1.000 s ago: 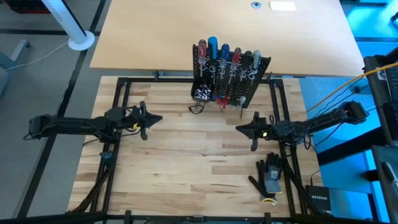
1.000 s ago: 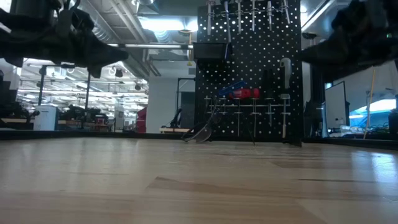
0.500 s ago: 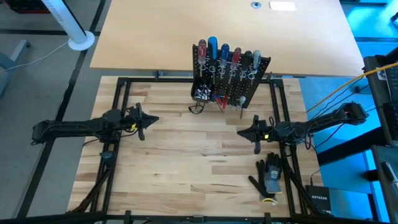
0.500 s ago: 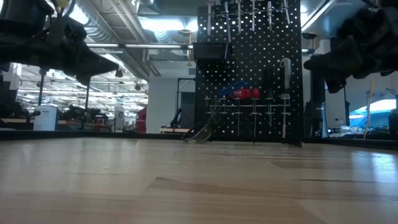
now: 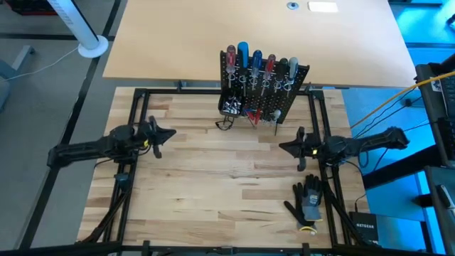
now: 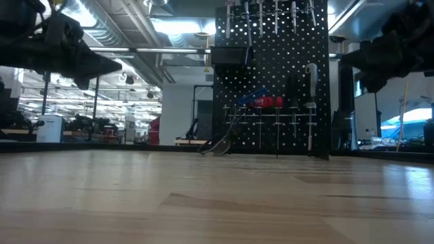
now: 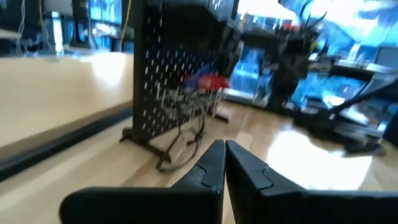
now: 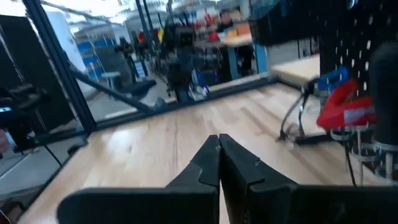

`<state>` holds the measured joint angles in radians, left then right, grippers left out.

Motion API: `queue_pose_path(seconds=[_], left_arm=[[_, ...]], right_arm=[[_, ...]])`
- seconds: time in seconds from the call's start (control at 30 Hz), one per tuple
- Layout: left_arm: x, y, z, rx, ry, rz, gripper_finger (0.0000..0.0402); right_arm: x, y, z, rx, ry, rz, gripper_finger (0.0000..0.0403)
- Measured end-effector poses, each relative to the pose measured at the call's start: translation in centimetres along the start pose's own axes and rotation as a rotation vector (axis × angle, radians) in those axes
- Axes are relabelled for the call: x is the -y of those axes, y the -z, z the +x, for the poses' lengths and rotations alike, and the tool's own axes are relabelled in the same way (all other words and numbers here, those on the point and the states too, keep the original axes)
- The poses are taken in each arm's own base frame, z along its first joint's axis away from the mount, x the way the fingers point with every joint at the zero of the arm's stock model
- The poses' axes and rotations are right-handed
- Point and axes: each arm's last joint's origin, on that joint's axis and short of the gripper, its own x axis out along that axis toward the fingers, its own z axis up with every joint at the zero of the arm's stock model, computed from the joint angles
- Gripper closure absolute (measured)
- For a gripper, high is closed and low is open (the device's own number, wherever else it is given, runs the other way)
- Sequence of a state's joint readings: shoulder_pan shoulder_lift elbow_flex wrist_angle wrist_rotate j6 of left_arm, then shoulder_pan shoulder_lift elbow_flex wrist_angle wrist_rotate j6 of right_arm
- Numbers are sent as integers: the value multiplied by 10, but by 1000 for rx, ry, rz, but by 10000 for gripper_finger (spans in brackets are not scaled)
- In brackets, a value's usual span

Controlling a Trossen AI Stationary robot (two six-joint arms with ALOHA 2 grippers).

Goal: Hang tools onto peg board
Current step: Return to Home Position

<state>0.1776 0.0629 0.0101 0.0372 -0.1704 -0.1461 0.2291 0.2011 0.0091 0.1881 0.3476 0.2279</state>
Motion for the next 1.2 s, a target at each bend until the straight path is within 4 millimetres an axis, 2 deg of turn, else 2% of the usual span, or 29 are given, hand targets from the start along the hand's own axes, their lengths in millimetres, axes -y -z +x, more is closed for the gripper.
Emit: queue_pose_path(seconds=[0.2,0.43,0.73,1.0,1.2], left_arm=[[0,-4,-4,54,17,13,400],[2,-3,-4,38,71,7,399],[2,-3,-3,31,77,20,399],[2,-3,-3,31,77,43,398],[2,-3,-3,32,77,43,398]], right_arm=[[3,-6,-12,74,-7,-23,398],[3,-4,-11,51,-13,-68,398],[-2,-1,-11,-3,-205,-93,398],[1,-2,-11,22,-96,-37,397],[1,-2,-11,26,-88,-36,397]])
